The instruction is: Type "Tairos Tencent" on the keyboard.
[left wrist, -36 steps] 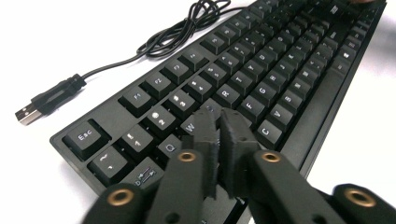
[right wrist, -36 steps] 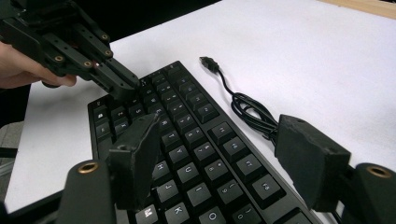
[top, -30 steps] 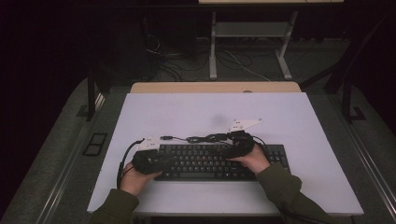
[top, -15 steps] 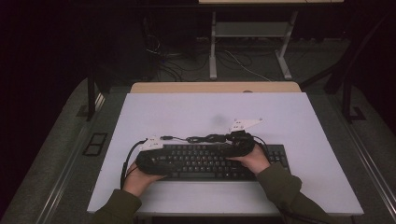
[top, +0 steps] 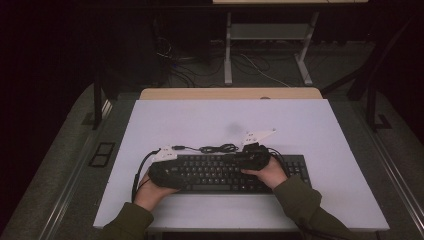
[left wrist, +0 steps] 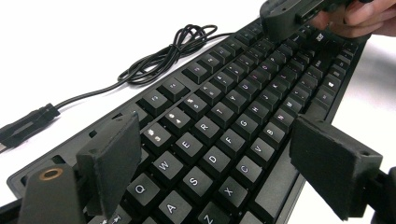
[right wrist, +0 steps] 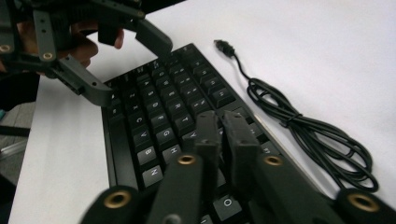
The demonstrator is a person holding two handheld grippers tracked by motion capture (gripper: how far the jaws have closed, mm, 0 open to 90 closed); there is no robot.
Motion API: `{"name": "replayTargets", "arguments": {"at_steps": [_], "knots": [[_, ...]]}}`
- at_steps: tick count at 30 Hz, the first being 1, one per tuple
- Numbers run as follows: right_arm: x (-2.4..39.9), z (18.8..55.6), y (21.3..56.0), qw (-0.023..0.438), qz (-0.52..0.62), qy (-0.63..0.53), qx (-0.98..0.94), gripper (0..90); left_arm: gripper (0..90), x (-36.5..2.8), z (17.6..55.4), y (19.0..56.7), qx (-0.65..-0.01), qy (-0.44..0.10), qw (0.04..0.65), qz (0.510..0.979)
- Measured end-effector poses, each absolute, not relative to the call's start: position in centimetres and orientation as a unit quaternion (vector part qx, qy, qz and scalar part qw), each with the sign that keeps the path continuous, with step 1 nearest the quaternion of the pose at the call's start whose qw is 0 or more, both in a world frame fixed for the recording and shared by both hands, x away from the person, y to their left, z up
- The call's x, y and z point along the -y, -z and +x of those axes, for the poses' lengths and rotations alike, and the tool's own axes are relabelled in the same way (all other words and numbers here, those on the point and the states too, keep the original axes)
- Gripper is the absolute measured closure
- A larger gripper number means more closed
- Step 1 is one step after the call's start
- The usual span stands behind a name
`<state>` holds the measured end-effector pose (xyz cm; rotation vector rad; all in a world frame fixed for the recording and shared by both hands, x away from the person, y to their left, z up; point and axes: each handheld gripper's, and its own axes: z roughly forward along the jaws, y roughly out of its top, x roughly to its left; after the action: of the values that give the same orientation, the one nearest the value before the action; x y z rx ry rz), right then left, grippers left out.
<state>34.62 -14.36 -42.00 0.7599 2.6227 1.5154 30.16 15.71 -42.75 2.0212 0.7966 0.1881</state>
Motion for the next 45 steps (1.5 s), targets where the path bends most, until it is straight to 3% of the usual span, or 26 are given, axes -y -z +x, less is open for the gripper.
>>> {"name": "replayTargets", "arguments": {"at_steps": [45], "knots": [[12.8,34.4,44.0,0.013,0.242,-0.414,-0.878,89.3,14.8,-15.6,30.1,42.8,-0.323,-0.080,0.461,0.823]]}}
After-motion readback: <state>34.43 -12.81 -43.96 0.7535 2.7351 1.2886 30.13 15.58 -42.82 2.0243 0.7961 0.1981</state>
